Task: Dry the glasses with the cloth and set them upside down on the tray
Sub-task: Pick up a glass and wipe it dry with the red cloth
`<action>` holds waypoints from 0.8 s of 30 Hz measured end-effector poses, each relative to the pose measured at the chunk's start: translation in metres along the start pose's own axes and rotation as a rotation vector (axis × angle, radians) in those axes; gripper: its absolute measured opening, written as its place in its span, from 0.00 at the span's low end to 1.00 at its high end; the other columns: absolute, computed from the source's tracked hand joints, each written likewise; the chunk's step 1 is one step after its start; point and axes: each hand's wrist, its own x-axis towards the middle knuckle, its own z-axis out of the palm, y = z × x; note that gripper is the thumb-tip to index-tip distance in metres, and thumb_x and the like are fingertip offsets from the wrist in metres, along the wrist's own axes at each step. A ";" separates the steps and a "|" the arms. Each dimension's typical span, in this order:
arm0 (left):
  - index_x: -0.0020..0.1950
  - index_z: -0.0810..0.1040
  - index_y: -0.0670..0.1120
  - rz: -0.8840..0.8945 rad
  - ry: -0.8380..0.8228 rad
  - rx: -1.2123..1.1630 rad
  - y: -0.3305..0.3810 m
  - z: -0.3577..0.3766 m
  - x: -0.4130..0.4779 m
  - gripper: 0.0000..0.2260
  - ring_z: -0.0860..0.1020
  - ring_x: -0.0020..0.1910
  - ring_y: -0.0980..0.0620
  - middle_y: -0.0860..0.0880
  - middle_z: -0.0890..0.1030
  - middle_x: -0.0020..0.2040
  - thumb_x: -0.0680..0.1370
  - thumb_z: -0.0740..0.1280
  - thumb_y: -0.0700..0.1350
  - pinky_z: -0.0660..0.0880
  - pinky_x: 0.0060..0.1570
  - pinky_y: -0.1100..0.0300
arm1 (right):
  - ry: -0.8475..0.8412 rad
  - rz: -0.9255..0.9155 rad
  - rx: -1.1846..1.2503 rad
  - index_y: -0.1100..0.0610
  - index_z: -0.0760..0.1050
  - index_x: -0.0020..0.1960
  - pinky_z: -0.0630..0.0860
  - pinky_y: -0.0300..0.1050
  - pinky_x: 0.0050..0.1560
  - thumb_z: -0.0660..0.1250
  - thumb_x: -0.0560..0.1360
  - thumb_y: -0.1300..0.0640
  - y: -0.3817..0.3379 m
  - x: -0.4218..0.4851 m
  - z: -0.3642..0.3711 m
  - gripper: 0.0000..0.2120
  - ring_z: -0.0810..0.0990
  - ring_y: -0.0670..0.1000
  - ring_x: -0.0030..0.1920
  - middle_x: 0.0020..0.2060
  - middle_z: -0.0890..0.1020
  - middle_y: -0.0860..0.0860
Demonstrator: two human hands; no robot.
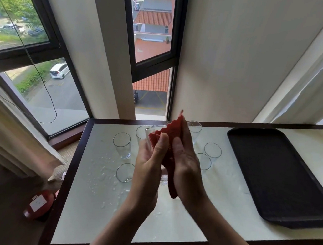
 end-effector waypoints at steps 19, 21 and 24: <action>0.66 0.74 0.43 -0.014 0.057 -0.024 -0.004 -0.009 -0.013 0.24 0.85 0.55 0.46 0.41 0.85 0.57 0.79 0.63 0.60 0.82 0.48 0.58 | 0.010 -0.062 -0.105 0.41 0.59 0.77 0.75 0.44 0.65 0.58 0.79 0.39 -0.002 -0.014 0.007 0.28 0.75 0.39 0.66 0.69 0.73 0.38; 0.65 0.76 0.47 -0.018 0.015 0.059 -0.005 -0.007 -0.015 0.22 0.85 0.54 0.45 0.43 0.86 0.55 0.80 0.58 0.61 0.83 0.47 0.57 | 0.043 0.105 -0.001 0.44 0.65 0.75 0.80 0.55 0.59 0.55 0.77 0.35 -0.006 0.001 0.001 0.29 0.83 0.46 0.56 0.60 0.82 0.45; 0.64 0.78 0.51 -0.050 0.004 0.079 -0.005 -0.006 -0.016 0.23 0.83 0.59 0.47 0.45 0.85 0.58 0.78 0.59 0.64 0.81 0.52 0.51 | 0.064 0.188 0.045 0.45 0.67 0.73 0.79 0.59 0.59 0.53 0.75 0.34 -0.007 0.001 0.001 0.30 0.83 0.50 0.57 0.59 0.83 0.48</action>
